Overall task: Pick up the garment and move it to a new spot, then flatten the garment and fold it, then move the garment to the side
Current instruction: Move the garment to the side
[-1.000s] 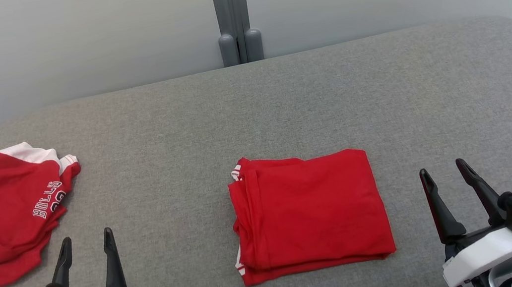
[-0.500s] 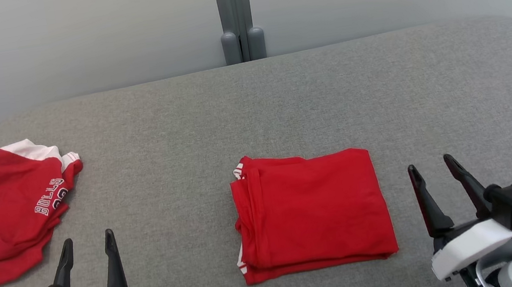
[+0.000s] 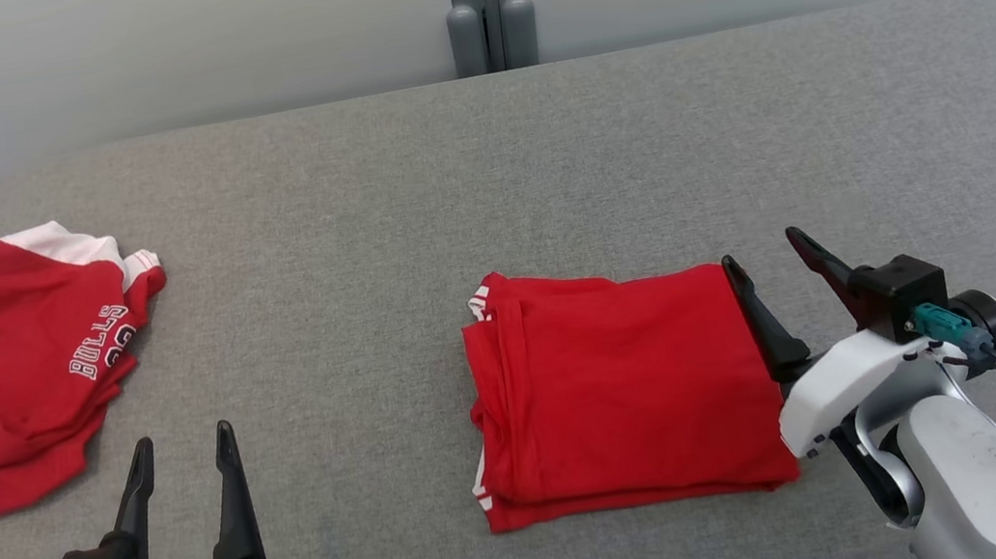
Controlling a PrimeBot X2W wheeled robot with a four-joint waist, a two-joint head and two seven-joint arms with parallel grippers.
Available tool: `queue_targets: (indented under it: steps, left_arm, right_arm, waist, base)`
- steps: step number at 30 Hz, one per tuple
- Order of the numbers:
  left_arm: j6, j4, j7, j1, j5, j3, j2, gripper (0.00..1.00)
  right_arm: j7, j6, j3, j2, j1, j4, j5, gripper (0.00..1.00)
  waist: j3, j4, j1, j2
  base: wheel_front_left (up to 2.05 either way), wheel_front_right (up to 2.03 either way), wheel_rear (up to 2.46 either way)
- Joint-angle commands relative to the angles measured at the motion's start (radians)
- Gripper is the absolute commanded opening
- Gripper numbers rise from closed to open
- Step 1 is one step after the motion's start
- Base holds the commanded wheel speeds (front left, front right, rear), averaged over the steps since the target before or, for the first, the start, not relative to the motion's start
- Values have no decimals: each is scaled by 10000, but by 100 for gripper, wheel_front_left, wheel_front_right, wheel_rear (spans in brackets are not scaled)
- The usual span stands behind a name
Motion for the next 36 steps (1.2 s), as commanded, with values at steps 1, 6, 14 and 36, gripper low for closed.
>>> queue_targets:
  steps: [1, 6, 14, 36]
  left_arm:
    - [11, 30, -54, -206, 20, -36, 34, 100]
    - [11, 212, -179, -407, -14, -124, 9, 100]
    - [41, 368, -311, -608, -73, -185, 20, 100]
    - [-9, 731, -624, -1480, -194, -597, -101, 100]
  right_arm:
    - [-12, -16, 5, -8, -158, 291, -83, 100]
    - [-132, -16, -134, 160, -354, 1660, -25, 100]
    - [-480, -16, -452, 536, -186, 3308, 201, 100]
    - [-632, -21, -327, -327, -2924, 4698, 381, 0]
  waist:
    - [230, 205, 0, -1]
    - [514, 392, 0, -1]
    - [845, 437, 0, -1]
    - [2090, 470, 0, -1]
  base:
    - [0, 0, 0]
    - [0, 0, 0]
    - [0, 0, 0]
    - [0, 0, 0]
